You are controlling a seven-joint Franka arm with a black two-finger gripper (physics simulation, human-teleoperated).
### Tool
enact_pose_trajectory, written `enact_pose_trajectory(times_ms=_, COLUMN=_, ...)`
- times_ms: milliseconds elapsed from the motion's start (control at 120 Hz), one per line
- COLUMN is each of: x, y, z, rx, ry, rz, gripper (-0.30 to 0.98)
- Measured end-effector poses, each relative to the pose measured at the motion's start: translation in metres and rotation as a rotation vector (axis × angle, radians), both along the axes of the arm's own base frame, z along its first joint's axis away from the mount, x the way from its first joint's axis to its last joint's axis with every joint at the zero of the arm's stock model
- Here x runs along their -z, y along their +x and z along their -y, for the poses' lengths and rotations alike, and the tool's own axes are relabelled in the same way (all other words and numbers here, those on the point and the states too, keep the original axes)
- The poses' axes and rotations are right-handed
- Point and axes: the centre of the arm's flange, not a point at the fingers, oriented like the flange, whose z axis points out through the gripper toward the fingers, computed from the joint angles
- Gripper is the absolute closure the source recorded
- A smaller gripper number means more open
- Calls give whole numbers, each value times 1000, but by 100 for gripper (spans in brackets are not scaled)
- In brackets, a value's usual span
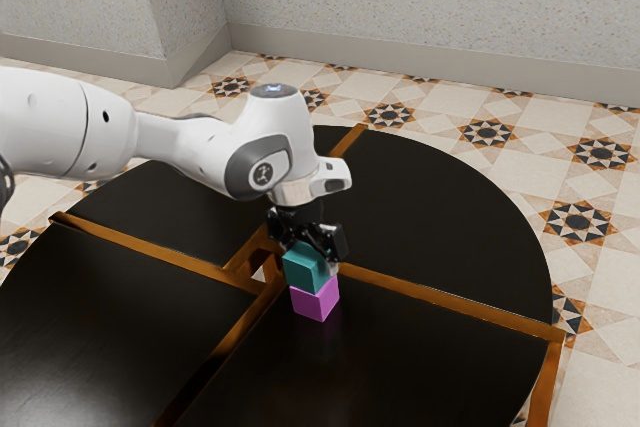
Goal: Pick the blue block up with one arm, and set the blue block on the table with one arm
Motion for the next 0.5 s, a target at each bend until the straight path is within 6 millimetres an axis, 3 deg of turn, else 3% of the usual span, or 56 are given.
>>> enact_pose_trajectory(times_ms=192, x=2, y=-7, z=0, rx=5, ry=0, rz=-7, gripper=0)
enact_pose_trajectory(times_ms=500, x=7, y=-1, z=-11, rx=-16, ry=-3, rz=9, gripper=0)
